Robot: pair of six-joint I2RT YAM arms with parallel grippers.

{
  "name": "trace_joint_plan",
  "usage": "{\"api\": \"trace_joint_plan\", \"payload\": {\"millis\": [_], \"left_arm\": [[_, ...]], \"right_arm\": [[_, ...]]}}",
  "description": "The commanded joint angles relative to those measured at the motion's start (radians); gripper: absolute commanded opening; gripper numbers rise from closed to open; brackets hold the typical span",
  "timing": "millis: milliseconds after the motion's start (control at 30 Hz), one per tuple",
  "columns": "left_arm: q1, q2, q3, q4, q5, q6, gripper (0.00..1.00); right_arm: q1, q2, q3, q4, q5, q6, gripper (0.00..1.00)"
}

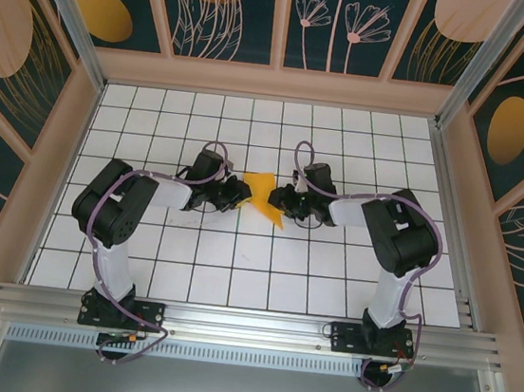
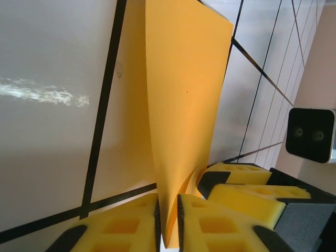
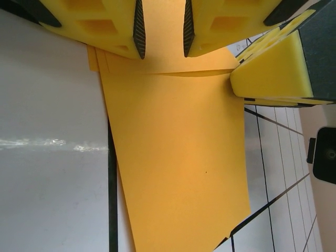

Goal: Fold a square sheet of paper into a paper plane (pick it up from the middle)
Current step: Fold the wing for the fifth time at the center of the table.

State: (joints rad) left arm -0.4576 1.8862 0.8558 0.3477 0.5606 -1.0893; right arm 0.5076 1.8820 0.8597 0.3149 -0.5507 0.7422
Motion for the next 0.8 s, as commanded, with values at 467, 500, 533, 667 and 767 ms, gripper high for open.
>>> {"api": "trace_joint_plan", "payload": {"millis": [467, 500, 533, 667, 767], "left_arm": [[-0.010, -0.021, 0.021, 0.016, 0.010, -0.057, 0.00], [-0.010, -0.021, 0.023, 0.012, 0.010, -0.061, 0.00], [-0.010, -0.022, 0.026, 0.007, 0.010, -0.061, 0.00], [-0.010, -0.029, 0.038, -0.020, 0.005, -0.061, 0.00], [-0.010, -0.032, 0.046, -0.033, 0.005, -0.061, 0.00]], "right_arm": [[0.160, -0.295, -0.171, 0.106, 0.497, -0.586, 0.50], [0.166, -0.300, -0.186, 0.118, 0.503, -0.613, 0.50], [0.173, -0.303, -0.196, 0.123, 0.513, -0.637, 0.50], [0.249, -0.309, -0.270, 0.213, 0.614, -0.780, 0.50], [0.288, -0.287, -0.278, 0.244, 0.655, -0.837, 0.50]]}}
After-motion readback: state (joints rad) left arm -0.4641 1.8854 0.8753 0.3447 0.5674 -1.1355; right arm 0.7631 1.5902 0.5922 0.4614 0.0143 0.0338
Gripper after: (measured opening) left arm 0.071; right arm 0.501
